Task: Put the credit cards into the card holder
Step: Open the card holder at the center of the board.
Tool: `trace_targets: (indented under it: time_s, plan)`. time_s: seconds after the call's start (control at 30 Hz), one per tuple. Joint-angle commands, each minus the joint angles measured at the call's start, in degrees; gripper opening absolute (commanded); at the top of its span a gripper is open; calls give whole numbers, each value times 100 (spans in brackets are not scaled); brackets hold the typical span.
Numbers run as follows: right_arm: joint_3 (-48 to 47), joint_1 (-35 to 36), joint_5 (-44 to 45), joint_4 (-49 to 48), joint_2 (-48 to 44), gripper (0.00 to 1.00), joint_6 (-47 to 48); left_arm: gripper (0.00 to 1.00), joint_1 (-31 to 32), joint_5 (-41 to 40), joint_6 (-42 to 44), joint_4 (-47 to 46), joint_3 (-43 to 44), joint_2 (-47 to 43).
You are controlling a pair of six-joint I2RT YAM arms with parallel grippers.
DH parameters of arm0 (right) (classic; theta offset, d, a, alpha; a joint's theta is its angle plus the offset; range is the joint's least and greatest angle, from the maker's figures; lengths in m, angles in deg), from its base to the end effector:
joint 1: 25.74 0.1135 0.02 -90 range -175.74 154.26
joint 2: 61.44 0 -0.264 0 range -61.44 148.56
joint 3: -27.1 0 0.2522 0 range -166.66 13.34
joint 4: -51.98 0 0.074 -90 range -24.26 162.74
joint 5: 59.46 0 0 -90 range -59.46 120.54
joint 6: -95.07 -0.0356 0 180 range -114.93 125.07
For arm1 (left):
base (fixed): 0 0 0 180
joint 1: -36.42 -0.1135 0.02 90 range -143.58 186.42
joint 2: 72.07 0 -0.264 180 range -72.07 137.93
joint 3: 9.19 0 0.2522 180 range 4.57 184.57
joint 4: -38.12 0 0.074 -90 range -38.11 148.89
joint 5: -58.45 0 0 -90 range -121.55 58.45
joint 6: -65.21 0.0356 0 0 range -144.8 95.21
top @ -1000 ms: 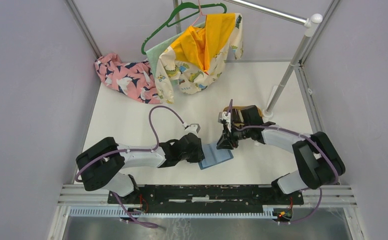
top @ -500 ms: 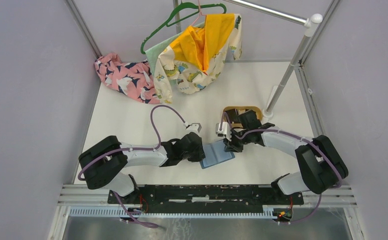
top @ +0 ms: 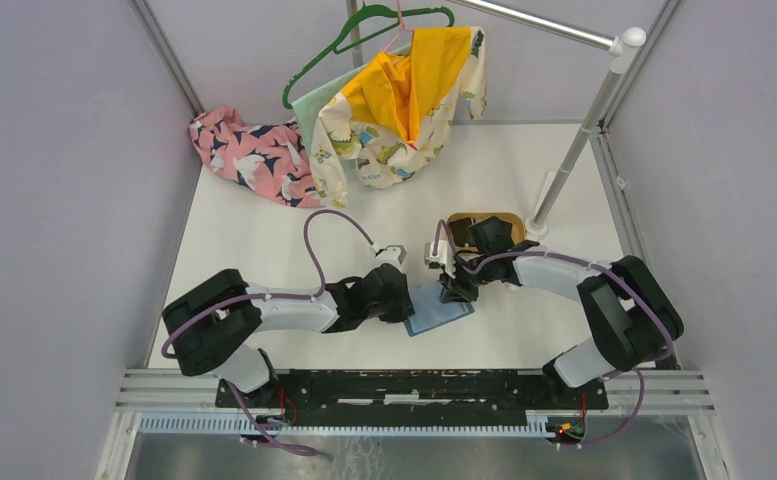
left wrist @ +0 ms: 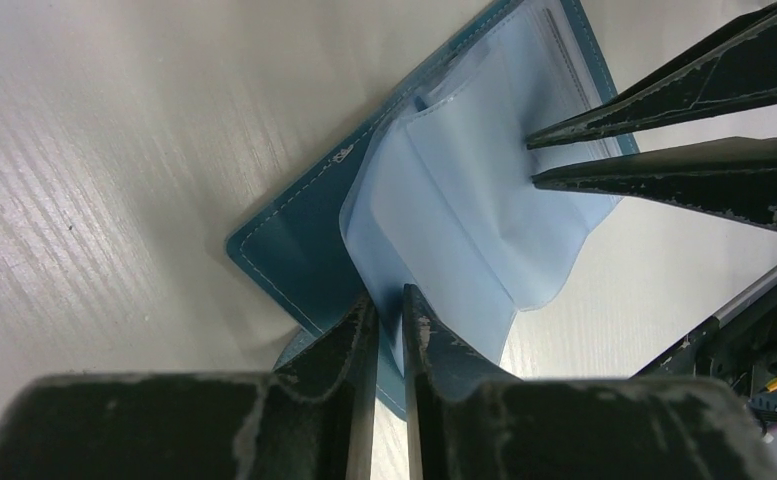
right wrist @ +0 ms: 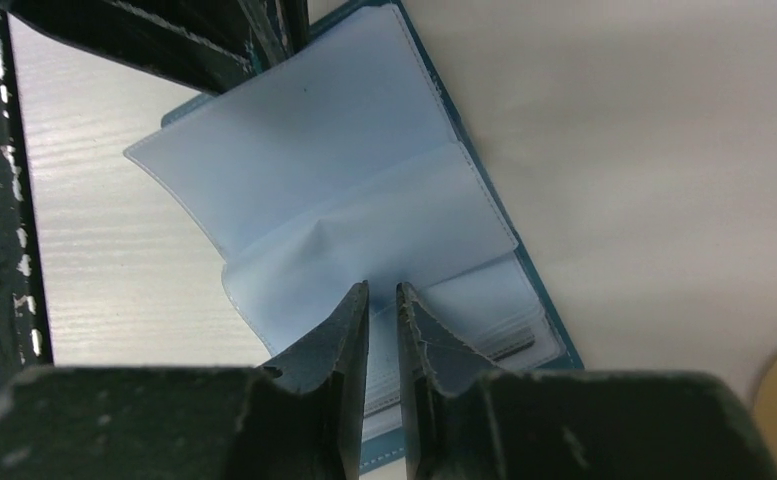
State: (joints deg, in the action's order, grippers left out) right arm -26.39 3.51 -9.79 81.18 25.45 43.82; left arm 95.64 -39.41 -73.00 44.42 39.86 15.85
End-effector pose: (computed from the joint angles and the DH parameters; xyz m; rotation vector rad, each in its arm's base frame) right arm 0.2180 0.1485 0.1485 -1.5734 1.9350 0.8589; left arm 0.1494 -0.2413 0.1416 0.1678 2.4729 -0.7230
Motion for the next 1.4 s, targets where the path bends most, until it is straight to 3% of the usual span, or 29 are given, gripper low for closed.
trace_targets:
  time_s: [0.0,0.2,0.37,0.53,0.7,0.83,1.03,1.37]
  plan:
    - [-34,92,-349,111,289,23,-249,21,27,84,233,141,-48,282]
    - [-70,119,-900,109,398,25,-316,22,28,89,216,114,-21,319]
    - [-109,123,-1240,62,532,27,-453,43,25,115,151,169,-55,-66]
    - [-141,112,-1323,-53,652,27,-662,49,21,-111,183,688,-51,-885]
    - [-157,109,-1365,-123,693,28,-763,49,23,-294,274,1172,-4,-1581]
    - [-166,89,-1396,-125,689,29,-776,45,27,-58,348,973,28,-1839]
    - [-158,35,-1442,-131,702,29,-785,33,29,417,375,244,104,-1166]
    - [-193,-27,-1459,-62,726,30,-714,31,20,663,366,-400,193,-297]
